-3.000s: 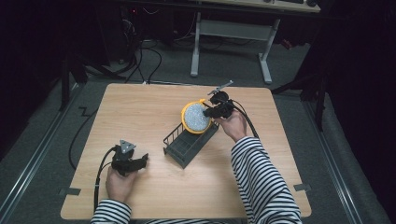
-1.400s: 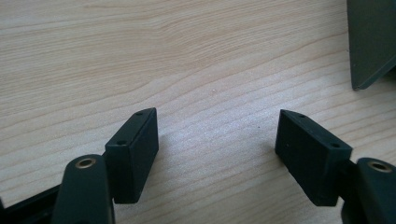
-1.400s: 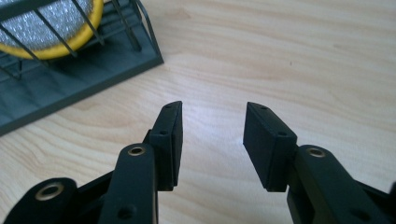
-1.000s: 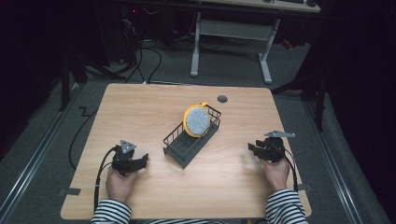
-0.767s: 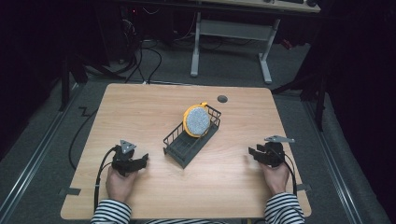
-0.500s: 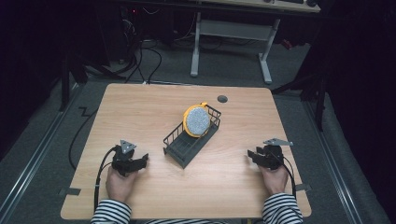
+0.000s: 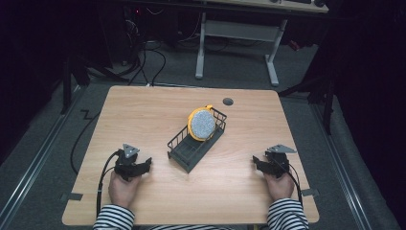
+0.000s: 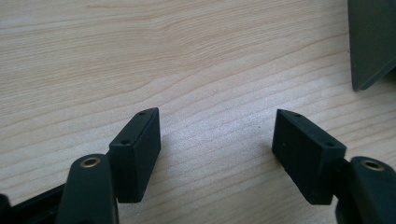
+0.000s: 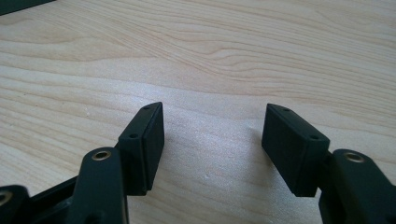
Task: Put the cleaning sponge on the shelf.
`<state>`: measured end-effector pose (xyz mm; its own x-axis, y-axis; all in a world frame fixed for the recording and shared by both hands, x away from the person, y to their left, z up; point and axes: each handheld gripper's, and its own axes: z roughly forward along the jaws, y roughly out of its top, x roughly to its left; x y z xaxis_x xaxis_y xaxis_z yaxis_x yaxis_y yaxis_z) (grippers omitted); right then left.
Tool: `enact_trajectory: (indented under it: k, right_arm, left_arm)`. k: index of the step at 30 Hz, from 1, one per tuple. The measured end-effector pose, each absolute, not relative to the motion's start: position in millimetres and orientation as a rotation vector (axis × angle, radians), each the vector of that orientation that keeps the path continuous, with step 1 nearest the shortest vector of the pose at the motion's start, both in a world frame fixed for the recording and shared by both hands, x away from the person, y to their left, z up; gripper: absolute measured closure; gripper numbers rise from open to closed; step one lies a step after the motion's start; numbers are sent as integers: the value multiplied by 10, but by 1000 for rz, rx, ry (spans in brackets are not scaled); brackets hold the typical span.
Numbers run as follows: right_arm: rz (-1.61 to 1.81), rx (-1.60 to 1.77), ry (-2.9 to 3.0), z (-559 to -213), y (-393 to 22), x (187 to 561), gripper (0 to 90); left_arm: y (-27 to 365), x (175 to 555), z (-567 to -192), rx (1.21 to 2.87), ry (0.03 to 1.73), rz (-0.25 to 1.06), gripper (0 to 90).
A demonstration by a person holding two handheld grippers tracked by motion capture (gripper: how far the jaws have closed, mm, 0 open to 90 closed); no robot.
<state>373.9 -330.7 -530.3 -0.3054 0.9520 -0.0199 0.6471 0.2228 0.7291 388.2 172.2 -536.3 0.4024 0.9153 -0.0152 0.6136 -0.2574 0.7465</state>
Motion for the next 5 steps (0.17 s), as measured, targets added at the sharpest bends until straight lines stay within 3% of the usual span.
enact_trajectory:
  k: [5]
  right_arm:
    - [863, 1471, 2033, -5303, -3307, 3739, 395]
  left_arm:
    - [1721, 3882, -5363, 1978, 1301, 565, 335]
